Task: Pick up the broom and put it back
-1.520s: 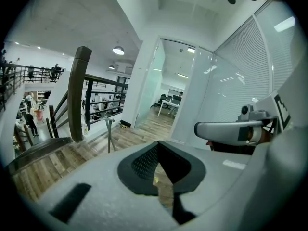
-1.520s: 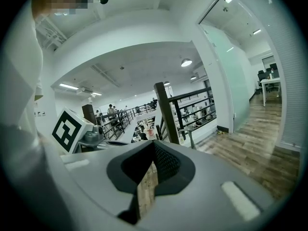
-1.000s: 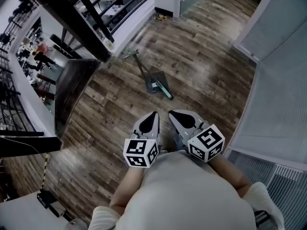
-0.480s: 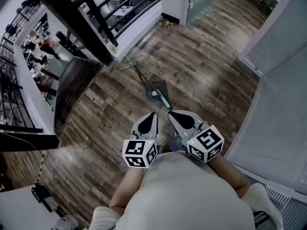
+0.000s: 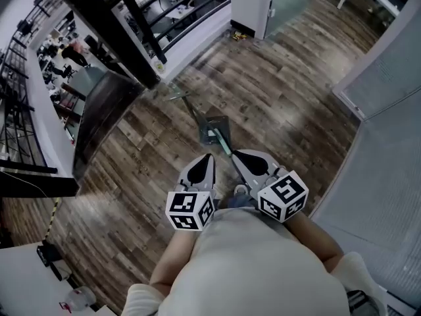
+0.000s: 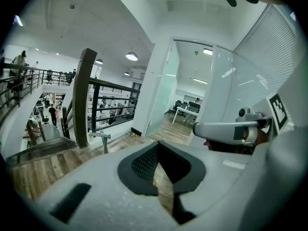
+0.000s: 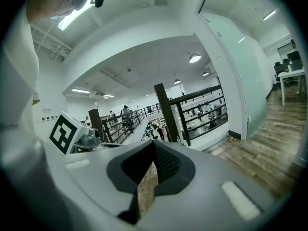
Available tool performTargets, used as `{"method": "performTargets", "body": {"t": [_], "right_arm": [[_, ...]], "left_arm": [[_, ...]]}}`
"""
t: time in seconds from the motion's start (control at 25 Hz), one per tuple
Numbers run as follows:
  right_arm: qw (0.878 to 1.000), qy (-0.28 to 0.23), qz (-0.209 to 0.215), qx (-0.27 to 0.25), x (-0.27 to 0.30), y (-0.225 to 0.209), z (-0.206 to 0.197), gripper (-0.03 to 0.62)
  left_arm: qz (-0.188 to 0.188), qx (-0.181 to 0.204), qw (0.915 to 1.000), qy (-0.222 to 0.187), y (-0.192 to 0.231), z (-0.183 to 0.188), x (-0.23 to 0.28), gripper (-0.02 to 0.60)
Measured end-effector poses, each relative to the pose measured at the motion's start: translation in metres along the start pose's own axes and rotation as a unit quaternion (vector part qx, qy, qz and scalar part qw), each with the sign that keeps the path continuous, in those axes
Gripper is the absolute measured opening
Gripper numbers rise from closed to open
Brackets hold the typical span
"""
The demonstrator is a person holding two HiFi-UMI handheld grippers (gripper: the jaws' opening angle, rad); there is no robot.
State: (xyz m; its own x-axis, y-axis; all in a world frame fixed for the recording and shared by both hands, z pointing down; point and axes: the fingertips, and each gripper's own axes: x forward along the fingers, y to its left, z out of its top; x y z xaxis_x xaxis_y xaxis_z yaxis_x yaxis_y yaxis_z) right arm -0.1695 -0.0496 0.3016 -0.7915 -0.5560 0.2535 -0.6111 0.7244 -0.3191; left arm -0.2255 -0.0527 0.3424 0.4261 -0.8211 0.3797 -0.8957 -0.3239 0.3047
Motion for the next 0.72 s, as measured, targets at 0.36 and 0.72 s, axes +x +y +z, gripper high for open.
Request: {"method": "performTargets", "body": {"t": [0.36,0.72], "right_arm": [[1.000,0.005,0.027,0.004,0.001,-0.037,0.011,0.006],[0.999,0.009,0.043,0.031,0.000,-0.057,0.006,0.006]], "left_arm": [[0.029,-0.012,0.9994,-0.010,-0.004,0.007,0.030,0.008],[0.055,-0.017,0.9983,-0.003,-0.006,0.001,0.037,0.008]]}}
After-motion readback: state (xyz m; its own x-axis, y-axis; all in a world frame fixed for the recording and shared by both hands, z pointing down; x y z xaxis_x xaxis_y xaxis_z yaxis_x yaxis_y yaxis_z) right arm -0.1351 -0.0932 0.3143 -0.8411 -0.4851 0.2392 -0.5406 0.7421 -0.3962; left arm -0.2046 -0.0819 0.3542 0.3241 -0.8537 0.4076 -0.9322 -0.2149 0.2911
